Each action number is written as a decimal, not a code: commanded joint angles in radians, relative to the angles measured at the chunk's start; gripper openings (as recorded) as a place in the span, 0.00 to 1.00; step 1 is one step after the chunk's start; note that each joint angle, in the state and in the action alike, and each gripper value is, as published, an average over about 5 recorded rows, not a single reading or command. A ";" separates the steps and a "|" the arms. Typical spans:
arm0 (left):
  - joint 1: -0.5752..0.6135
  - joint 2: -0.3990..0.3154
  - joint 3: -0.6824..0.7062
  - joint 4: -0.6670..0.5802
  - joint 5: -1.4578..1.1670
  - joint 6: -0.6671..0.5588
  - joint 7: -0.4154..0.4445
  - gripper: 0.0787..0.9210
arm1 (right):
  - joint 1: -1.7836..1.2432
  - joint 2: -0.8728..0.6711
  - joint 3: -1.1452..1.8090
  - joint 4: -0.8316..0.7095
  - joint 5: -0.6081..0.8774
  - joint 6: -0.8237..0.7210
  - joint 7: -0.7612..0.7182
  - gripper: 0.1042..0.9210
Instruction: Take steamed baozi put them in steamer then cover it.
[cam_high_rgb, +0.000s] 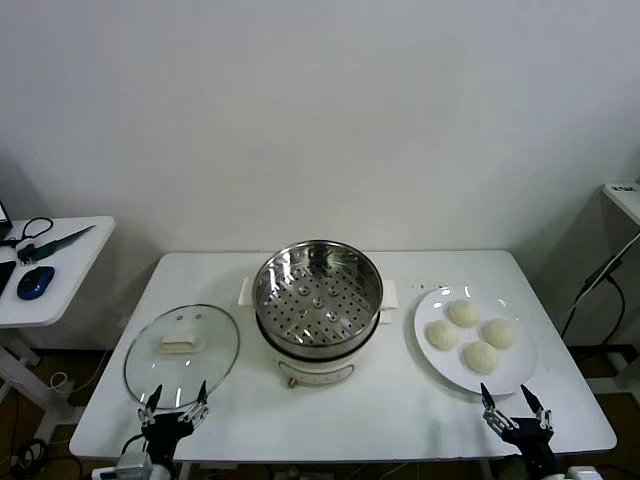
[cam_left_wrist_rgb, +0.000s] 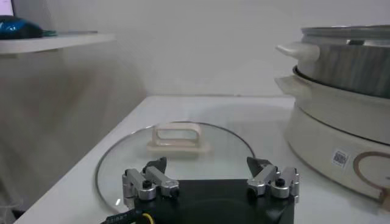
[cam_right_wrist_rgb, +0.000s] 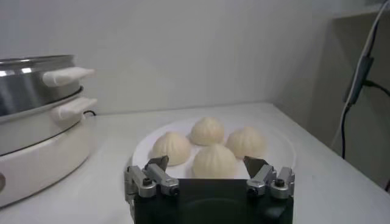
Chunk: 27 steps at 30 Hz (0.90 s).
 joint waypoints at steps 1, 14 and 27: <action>-0.001 0.007 0.006 -0.003 0.000 -0.005 0.001 0.88 | 0.325 -0.190 0.002 -0.070 -0.064 -0.249 -0.026 0.88; -0.017 0.007 0.030 -0.006 0.000 -0.010 0.012 0.88 | 1.366 -0.730 -0.986 -0.539 -0.335 -0.150 -0.782 0.88; 0.000 0.010 0.035 0.008 0.001 -0.042 0.016 0.88 | 2.294 -0.503 -2.046 -0.869 -0.457 0.166 -1.314 0.88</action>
